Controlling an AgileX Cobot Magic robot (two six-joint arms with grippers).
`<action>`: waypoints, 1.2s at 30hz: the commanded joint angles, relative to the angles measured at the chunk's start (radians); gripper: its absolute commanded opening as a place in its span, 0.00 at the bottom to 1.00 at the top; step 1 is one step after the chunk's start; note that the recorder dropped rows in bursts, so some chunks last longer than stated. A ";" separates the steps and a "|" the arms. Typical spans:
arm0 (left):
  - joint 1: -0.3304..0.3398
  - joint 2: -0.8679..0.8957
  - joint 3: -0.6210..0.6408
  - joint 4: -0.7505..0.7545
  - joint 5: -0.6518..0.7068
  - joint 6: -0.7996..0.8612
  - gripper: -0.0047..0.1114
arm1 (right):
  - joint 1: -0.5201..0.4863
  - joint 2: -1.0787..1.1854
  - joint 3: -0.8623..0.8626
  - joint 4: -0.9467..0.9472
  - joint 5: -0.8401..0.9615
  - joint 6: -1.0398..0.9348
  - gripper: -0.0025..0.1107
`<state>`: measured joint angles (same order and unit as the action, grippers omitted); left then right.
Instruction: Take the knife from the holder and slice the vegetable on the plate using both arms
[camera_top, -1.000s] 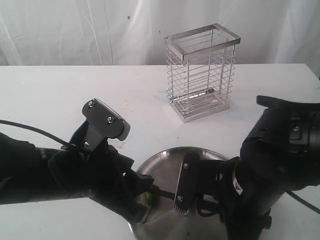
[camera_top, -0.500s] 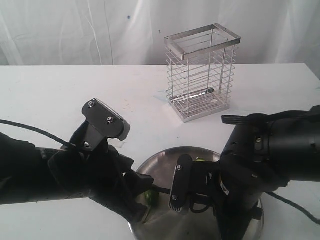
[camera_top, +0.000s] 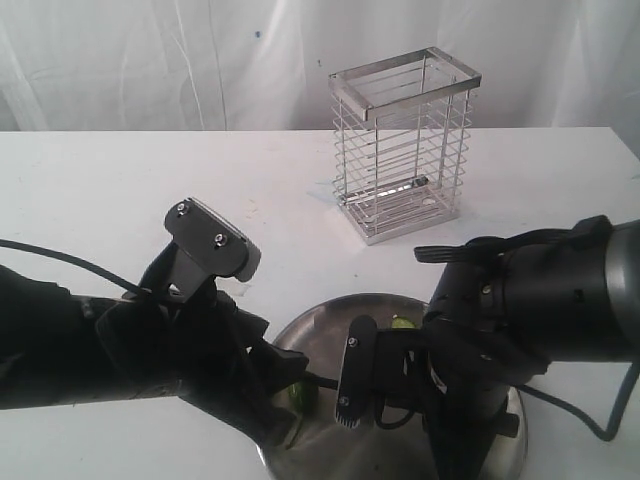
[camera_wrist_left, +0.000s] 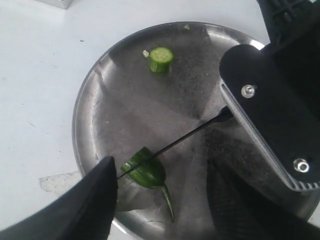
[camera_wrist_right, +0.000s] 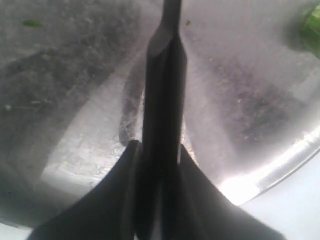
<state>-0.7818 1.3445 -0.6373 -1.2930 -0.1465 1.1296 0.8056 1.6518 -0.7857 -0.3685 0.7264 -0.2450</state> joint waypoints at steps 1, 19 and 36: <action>0.003 -0.005 0.009 -0.056 -0.032 -0.004 0.50 | 0.001 0.003 -0.005 -0.009 0.003 0.007 0.02; 0.003 0.214 -0.123 -0.006 -0.029 -0.009 0.19 | 0.001 0.003 -0.005 -0.009 0.003 0.007 0.02; 0.381 0.333 -0.228 -0.083 0.448 0.021 0.04 | 0.001 0.003 -0.005 -0.006 0.000 0.007 0.02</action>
<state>-0.4130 1.6789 -0.8499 -1.3395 0.2487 1.1349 0.8056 1.6563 -0.7857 -0.3760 0.7231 -0.2291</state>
